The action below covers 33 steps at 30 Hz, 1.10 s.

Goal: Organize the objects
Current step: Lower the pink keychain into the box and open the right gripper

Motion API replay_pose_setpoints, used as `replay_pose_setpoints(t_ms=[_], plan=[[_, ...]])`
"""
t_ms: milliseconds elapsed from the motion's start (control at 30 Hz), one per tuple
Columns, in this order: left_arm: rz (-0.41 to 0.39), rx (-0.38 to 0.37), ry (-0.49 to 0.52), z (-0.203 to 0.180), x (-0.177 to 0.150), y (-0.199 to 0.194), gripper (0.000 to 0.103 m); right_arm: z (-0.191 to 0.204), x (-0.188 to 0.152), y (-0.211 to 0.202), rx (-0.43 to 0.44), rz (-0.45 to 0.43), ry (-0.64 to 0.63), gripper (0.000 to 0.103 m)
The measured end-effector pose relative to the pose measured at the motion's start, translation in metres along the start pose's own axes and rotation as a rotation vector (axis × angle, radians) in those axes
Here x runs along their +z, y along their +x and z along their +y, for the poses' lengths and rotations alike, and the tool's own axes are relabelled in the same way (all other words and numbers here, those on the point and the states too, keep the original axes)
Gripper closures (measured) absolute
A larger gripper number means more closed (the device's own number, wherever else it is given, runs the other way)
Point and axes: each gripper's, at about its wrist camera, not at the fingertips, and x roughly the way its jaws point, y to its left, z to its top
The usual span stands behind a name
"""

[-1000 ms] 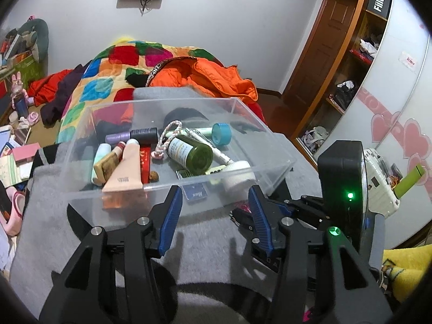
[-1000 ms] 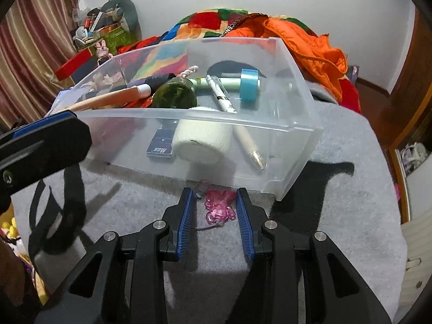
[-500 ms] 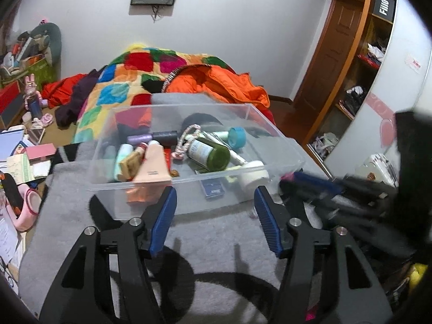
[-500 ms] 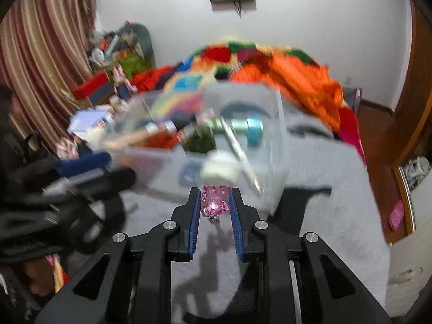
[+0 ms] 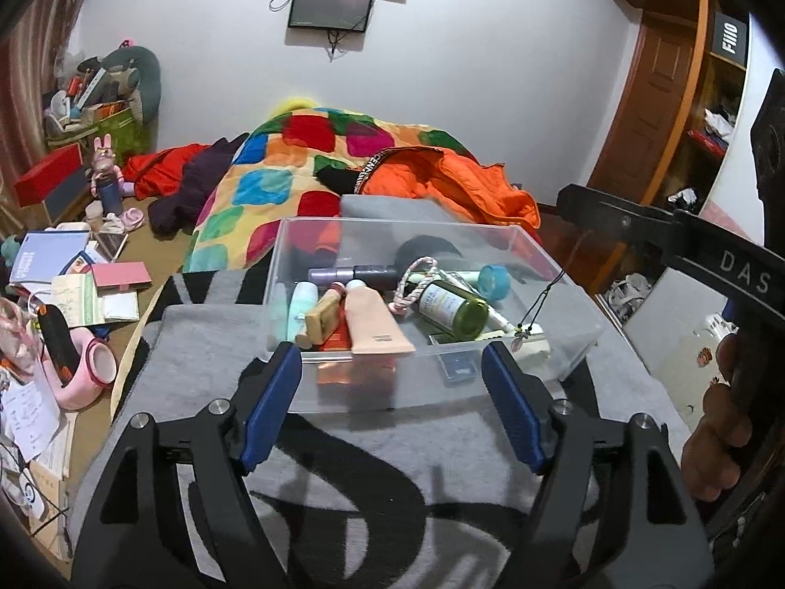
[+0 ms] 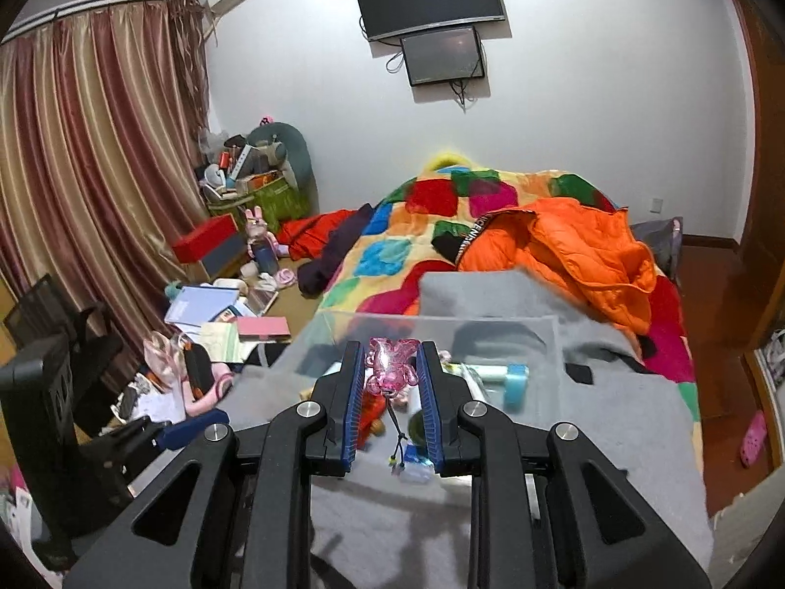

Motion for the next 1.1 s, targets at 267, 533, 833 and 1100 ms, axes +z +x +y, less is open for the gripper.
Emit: replay_pose_setpoints(t_ms=[267,533,833,1100], plan=[[0.028,0.006,-0.016,0.006,-0.005,0.011,0.027,0.003,-0.008,0.040,-0.008,0.083,-0.012,0.083],[0.057,0.015,-0.014,0.009,-0.009,0.022,0.027,-0.007,-0.033,0.082,-0.043,0.246,-0.023,0.083],[0.058,0.009,-0.004,0.003,-0.006,0.025,0.027,-0.020,-0.031,0.051,-0.059,0.207,-0.007,0.058],[0.028,0.005,0.010,-0.006,-0.003,0.012,0.027,-0.028,-0.036,0.013,-0.096,0.153,-0.006,0.057]])
